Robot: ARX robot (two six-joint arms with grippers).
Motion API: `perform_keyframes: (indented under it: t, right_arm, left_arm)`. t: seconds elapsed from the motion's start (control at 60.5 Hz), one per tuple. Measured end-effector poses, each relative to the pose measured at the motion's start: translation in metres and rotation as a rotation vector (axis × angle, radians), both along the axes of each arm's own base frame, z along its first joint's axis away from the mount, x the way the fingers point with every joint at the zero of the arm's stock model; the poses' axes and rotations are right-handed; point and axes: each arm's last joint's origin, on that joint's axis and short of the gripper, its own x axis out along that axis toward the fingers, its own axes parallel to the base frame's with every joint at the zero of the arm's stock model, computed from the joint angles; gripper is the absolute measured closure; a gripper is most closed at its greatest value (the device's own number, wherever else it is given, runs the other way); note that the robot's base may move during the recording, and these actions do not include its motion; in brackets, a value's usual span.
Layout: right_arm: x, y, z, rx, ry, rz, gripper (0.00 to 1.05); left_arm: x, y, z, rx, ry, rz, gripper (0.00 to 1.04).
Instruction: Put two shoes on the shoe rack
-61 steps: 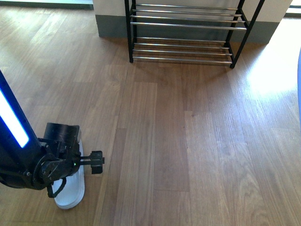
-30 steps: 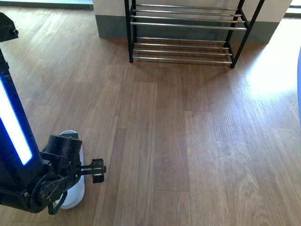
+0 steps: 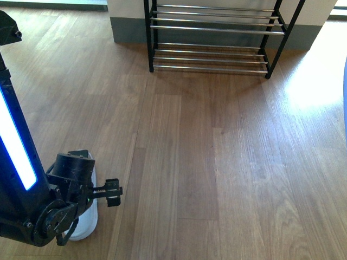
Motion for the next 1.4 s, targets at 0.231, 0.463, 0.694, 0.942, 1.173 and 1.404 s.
perform_keyframes:
  t: [0.231,0.463,0.694,0.942,1.173,1.404]
  right_arm:
    - [0.0000,-0.0001,0.0000,0.000,0.000,0.000,1.03]
    - [0.0000,0.0000,0.0000,0.000,0.000,0.000,1.03]
    - [0.0000,-0.0001,0.0000,0.000,0.000,-0.001,1.03]
    - [0.0000,0.0000,0.0000,0.000,0.000,0.000,1.03]
    - [0.0000,0.0000,0.0000,0.000,0.000,0.000,1.03]
    - [0.0000,0.0000,0.0000,0.000,0.000,0.000,1.03]
  left_arm:
    - [0.0013,0.0002,0.0010,0.004,-0.022,0.030,0.09]
    - [0.0016,-0.0004,0.0012,-0.011,-0.023,0.020,0.09]
    - [0.0022,-0.0010,0.0017,-0.023,-0.031,0.011,0.09]
    - [0.0024,-0.0011,0.0018,-0.023,-0.032,0.003,0.09]
    - [0.0021,-0.0015,0.0019,-0.032,-0.028,-0.048,0.09]
    - [-0.0011,-0.0003,-0.0010,0.005,0.024,-0.057,0.09]
